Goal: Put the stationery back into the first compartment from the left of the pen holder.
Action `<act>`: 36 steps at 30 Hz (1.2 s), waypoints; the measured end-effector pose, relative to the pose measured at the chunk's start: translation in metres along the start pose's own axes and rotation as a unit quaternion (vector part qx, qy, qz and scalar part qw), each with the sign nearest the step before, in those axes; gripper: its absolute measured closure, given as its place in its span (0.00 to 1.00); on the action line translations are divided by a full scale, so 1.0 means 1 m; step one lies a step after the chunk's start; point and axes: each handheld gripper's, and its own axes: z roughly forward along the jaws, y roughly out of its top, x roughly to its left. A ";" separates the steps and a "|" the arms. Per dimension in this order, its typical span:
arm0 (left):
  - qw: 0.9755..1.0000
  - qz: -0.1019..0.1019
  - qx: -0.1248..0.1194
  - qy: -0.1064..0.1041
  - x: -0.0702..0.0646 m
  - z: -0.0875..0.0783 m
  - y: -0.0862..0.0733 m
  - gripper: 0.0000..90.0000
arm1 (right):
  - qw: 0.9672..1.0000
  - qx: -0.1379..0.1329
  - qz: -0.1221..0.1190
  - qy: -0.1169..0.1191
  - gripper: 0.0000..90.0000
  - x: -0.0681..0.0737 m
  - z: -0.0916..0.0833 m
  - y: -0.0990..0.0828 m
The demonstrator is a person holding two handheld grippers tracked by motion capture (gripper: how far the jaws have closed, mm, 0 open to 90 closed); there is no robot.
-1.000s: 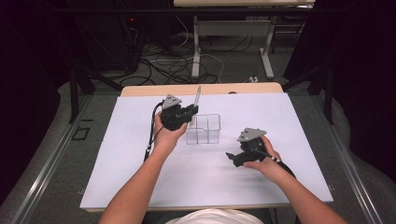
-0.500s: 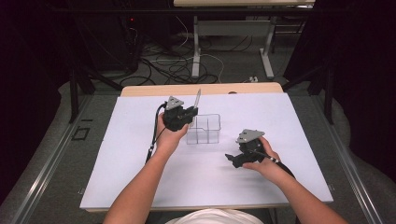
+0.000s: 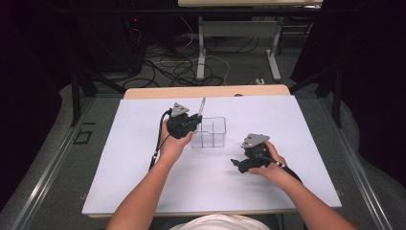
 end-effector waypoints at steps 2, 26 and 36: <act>1.000 0.001 0.001 0.002 0.001 -0.001 -0.001 0.88 | 1.000 -0.002 0.001 -0.001 0.05 0.000 0.001 0.000; 1.000 -0.003 -0.024 -0.004 -0.001 -0.028 0.010 0.43 | 1.000 0.008 -0.001 0.001 0.06 0.001 0.001 0.000; 0.999 0.004 -0.031 -0.025 -0.004 -0.058 0.014 0.28 | 1.000 0.001 0.002 -0.006 0.06 0.000 0.000 0.000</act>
